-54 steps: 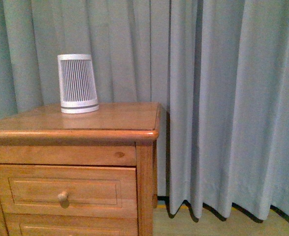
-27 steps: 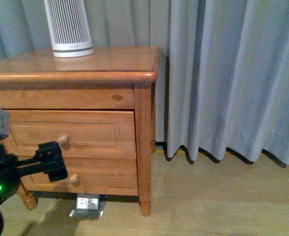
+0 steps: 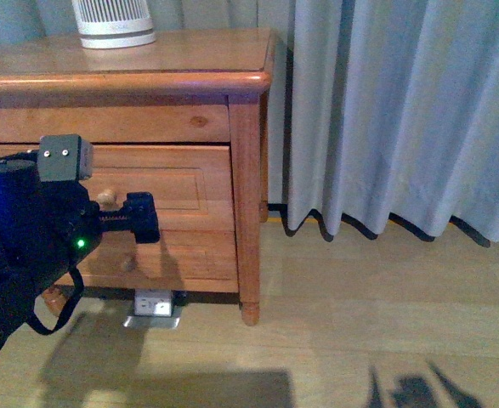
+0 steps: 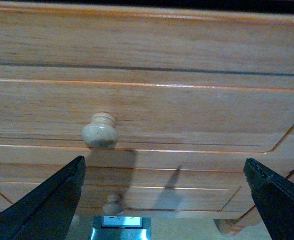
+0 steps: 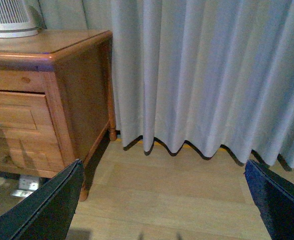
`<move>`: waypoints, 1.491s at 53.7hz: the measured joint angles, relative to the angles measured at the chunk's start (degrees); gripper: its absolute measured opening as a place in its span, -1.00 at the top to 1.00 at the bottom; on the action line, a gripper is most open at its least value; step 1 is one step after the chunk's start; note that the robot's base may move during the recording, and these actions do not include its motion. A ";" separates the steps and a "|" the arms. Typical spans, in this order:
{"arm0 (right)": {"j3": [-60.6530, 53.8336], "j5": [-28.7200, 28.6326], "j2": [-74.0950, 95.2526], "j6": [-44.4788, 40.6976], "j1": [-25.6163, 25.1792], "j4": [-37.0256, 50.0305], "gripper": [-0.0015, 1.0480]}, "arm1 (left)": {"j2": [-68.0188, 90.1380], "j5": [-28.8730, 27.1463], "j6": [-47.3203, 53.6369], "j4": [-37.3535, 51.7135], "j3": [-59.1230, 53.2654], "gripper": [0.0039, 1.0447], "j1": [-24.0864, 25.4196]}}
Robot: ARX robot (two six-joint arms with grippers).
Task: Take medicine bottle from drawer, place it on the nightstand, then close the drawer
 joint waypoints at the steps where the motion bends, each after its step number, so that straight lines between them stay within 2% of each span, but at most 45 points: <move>1: 0.00 0.00 0.00 0.00 0.00 0.00 -0.87 | 0.37 0.02 0.46 -0.15 0.44 -0.87 0.13; 20: 0.00 0.00 0.00 0.00 0.00 0.00 -0.87 | 4.76 1.18 6.99 -1.29 6.05 -0.87 2.01; 59: 0.00 0.00 0.00 0.00 0.00 0.00 -0.87 | 7.45 0.98 7.34 -4.68 13.27 -0.86 3.74; 62: 0.00 0.00 0.00 0.00 0.00 0.00 -0.87 | 7.45 0.92 7.34 -4.68 13.38 -0.68 3.82; 70: 0.00 0.00 0.00 0.00 0.00 0.00 -0.87 | 7.45 0.76 7.19 -4.79 13.38 0.00 3.82; 77: 0.00 0.00 0.00 0.00 0.00 0.00 -0.87 | 7.48 0.37 6.88 -4.79 13.38 0.41 3.80; 80: 0.00 0.00 0.00 0.00 0.00 0.00 -0.87 | 7.45 0.59 6.75 -4.76 13.33 0.51 3.82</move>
